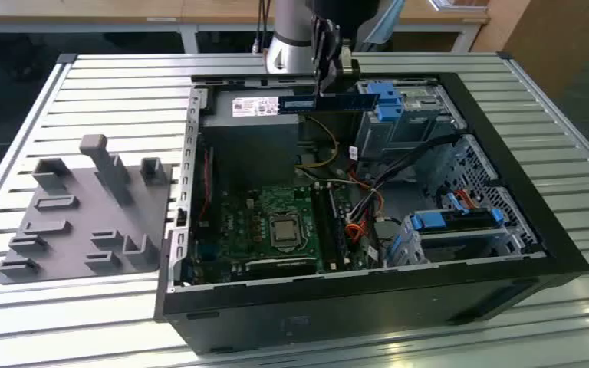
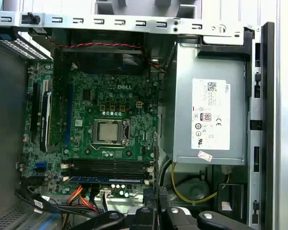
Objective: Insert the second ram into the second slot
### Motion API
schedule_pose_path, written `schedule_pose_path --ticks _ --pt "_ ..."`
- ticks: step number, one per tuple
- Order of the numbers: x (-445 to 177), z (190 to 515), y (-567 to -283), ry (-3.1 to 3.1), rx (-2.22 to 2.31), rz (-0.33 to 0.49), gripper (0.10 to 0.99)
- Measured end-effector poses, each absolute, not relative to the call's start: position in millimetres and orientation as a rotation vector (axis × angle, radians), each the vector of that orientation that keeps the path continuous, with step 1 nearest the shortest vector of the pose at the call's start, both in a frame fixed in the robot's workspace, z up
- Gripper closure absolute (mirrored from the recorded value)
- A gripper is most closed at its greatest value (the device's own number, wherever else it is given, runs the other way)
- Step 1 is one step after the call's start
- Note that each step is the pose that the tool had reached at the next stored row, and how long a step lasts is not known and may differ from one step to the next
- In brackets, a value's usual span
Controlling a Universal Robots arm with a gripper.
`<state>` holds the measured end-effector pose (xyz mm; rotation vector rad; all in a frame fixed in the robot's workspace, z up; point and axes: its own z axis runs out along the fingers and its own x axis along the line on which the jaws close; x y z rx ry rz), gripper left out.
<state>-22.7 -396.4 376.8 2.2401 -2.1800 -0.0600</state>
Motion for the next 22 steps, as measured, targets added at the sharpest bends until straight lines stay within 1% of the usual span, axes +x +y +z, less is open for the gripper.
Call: schedule_pose_path --ticks 8,22 --pt "-23 377 -398 -2.179 2.239 -0.058 0.945" --pt "-23 376 -419 -2.166 2.225 -0.028 0.945"
